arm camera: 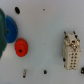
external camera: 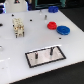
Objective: Insert the blue gear onto the right peg, followed by the red gear
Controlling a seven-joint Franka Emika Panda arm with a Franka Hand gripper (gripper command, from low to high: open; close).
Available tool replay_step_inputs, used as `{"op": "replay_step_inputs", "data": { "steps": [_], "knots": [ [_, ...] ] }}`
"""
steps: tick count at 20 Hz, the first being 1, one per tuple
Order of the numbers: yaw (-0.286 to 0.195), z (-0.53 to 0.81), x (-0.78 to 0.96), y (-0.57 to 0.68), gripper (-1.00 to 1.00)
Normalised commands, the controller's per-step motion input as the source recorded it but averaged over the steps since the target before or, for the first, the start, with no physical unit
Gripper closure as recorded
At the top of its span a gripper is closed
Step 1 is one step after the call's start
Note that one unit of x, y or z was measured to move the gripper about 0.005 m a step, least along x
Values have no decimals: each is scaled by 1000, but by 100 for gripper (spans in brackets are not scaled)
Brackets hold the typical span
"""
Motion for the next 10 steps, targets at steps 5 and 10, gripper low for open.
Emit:
{"op": "replay_step_inputs", "data": {
  "steps": [5, 10],
  "knots": [
    [0, -3, -427, 667, -100],
    [0, -3, -387, 696, -100]
  ]
}}
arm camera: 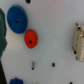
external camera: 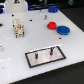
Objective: Insert the blue gear onto the right peg, followed by the red gear
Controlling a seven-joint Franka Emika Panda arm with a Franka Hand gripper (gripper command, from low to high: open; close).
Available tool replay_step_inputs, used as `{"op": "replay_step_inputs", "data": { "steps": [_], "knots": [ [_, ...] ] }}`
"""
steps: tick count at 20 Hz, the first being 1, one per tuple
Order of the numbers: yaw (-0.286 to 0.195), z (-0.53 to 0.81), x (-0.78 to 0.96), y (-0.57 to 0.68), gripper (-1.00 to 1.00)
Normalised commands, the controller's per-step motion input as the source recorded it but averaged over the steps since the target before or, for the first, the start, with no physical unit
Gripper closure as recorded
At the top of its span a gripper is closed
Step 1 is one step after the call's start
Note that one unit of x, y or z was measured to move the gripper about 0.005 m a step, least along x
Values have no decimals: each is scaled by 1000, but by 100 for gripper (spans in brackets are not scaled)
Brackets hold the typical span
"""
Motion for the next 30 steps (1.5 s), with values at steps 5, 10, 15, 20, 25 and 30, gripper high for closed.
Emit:
{"op": "replay_step_inputs", "data": {
  "steps": [5, 10, 15, 20, 25, 30],
  "knots": [
    [0, -155, -157, 686, -100],
    [0, -326, -77, 551, -100],
    [0, -420, -78, 408, -100],
    [0, -461, -98, 261, -100],
    [0, -482, -174, 50, -100],
    [0, -479, -186, -97, -100]
  ]
}}
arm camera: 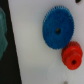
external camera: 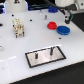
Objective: Insert the blue gear onto the right peg, followed by the red gear
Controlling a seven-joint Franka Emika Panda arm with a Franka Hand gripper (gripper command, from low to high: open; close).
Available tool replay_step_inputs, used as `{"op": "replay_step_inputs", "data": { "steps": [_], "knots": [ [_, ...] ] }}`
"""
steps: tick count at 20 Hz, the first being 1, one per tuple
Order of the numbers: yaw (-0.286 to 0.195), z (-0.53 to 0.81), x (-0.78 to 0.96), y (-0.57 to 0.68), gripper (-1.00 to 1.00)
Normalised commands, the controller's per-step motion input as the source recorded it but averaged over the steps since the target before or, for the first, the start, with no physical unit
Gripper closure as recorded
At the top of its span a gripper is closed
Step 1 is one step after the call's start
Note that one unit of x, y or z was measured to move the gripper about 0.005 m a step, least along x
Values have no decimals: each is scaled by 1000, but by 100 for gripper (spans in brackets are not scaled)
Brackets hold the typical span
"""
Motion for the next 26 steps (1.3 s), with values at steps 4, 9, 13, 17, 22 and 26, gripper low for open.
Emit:
{"op": "replay_step_inputs", "data": {
  "steps": [4, 9, 13, 17, 22, 26],
  "knots": [
    [0, -454, -157, -150, -100],
    [0, -393, -238, -237, -100],
    [0, -78, -204, -236, -100],
    [0, 10, -157, -66, -100],
    [0, -47, -444, -18, -100],
    [0, -29, -324, -6, -100]
  ]
}}
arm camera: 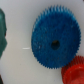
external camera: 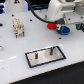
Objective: Insert the blue gear onto the right peg, followed by the red gear
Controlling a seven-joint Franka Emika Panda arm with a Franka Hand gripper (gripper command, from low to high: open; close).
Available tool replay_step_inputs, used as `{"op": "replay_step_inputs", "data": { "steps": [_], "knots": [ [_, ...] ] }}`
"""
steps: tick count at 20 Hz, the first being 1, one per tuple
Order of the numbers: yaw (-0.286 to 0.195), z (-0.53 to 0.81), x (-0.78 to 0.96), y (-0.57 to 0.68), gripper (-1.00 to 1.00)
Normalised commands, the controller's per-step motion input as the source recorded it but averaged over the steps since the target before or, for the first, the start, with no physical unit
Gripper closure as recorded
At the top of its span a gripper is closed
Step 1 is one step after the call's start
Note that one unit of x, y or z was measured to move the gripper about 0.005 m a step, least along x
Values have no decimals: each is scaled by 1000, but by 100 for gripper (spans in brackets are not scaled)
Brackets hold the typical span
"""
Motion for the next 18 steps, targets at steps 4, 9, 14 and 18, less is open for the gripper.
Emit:
{"op": "replay_step_inputs", "data": {
  "steps": [4, 9, 14, 18],
  "knots": [
    [0, -24, -274, -5, -100],
    [0, -150, -396, -40, -100],
    [0, -61, -351, -75, -100],
    [0, -109, -143, 0, -100]
  ]
}}
